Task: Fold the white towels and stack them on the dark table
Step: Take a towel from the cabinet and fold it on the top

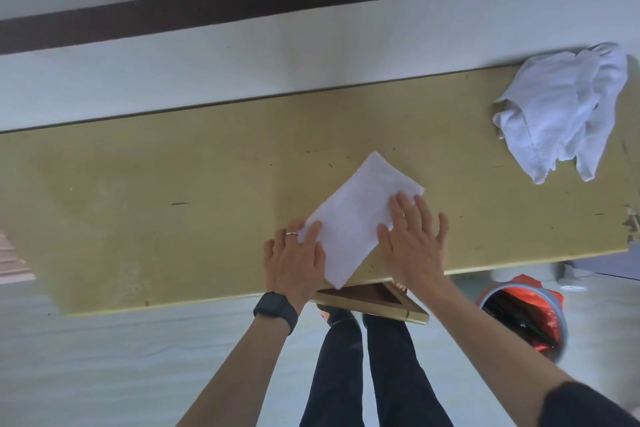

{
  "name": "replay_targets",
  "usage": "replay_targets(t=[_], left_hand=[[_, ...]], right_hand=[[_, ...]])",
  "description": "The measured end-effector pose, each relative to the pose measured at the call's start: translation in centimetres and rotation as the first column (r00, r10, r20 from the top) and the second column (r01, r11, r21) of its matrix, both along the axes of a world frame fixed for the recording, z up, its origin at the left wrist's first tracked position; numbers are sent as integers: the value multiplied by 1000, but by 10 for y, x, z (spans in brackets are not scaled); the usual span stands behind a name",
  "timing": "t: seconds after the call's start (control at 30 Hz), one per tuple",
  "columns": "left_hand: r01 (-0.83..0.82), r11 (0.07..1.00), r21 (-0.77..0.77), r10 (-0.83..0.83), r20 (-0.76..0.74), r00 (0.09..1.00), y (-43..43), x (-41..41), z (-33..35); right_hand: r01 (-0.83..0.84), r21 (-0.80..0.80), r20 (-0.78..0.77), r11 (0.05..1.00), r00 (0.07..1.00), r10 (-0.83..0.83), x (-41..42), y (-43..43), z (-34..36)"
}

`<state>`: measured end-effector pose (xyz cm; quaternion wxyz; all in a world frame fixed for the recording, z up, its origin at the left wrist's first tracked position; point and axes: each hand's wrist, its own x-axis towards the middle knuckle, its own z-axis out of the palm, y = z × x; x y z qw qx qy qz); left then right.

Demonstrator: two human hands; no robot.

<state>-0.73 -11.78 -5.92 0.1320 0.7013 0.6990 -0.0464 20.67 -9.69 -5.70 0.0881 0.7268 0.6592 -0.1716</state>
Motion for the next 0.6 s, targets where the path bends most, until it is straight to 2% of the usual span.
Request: replay_targets(t=[0.17,0.27,0.37,0.43,0.6], left_hand=[[176,984,40,-179,78,981,-16,7,6],[175,982,71,-180,74,981,-21,7,3],[258,952,163,-277,103,955,-27,2,-6],[349,913,213,-382,141,913,-32,-3,-14],[489,855,172,-506,71,860,-45,-17,-27]], right_hand=[[-173,-8,-76,985,982,172,-9,69,-5],[-225,99,-85,969,968,234,-10,71,-3],[-219,312,-182,925,941,284,0,31,0],[-253,373,-224,893,909,351,9,-8,-5],[-478,253,-145,841,841,521,37,-79,-24]])
